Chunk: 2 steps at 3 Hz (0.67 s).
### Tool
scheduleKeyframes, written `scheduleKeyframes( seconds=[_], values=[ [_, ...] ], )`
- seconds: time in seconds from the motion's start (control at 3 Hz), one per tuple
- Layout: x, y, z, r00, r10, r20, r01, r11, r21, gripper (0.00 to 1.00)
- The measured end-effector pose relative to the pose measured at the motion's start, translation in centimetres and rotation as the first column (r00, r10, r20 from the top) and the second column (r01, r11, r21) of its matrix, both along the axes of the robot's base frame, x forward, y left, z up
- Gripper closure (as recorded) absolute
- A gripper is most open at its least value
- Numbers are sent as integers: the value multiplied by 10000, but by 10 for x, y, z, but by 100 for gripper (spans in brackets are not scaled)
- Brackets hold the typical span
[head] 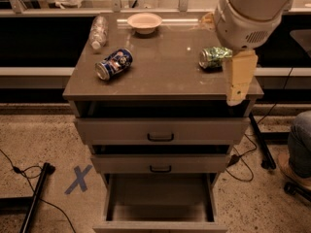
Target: Place pepsi can into bottom drawer
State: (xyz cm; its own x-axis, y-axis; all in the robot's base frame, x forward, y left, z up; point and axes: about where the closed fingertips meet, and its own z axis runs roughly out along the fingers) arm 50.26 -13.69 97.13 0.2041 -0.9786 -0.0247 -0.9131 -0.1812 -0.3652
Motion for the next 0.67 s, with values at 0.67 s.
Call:
scheduleKeyframes(
  seconds=[0.67],
  values=[
    [29, 51, -6, 9769, 2080, 483, -2065, 9778, -343, 0]
  ],
)
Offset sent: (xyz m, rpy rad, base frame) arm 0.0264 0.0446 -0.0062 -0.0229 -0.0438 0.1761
